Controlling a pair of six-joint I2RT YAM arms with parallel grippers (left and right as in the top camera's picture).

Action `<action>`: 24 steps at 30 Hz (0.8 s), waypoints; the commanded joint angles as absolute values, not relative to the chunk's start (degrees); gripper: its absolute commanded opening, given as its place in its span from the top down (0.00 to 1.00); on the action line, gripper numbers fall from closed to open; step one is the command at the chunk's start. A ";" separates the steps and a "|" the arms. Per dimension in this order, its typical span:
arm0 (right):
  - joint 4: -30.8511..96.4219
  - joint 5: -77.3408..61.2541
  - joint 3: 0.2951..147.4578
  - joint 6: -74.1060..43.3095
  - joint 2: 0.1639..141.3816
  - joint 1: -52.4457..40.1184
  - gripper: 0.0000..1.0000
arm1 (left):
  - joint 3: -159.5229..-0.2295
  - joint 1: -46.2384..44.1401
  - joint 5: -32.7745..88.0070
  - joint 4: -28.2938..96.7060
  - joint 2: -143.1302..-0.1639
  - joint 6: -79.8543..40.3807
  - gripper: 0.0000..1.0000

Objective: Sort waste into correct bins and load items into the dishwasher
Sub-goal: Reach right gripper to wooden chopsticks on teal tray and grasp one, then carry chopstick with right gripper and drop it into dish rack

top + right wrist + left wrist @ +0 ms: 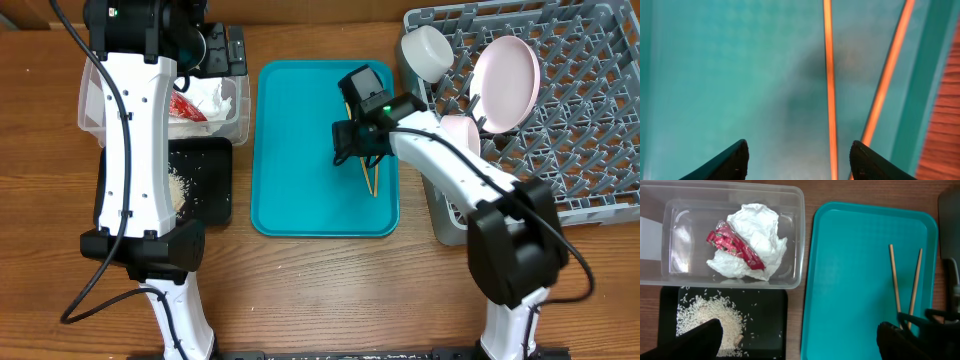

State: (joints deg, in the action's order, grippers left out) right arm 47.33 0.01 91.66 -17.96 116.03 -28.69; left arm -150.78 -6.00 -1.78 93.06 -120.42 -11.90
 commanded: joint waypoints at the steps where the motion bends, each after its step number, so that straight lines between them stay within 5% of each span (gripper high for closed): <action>1: 47.64 0.12 93.91 -18.09 106.21 -25.98 0.33 | -151.63 -6.39 -0.54 92.95 -119.70 -12.47 0.00; 14: 44.80 2.96 93.80 -19.09 111.66 -25.71 0.40 | -151.61 -6.39 1.13 93.25 -119.70 -12.86 0.00; 24: 43.40 3.60 93.80 -13.43 123.90 -26.20 0.44 | -151.59 -6.33 -0.21 95.79 -119.70 -25.65 0.00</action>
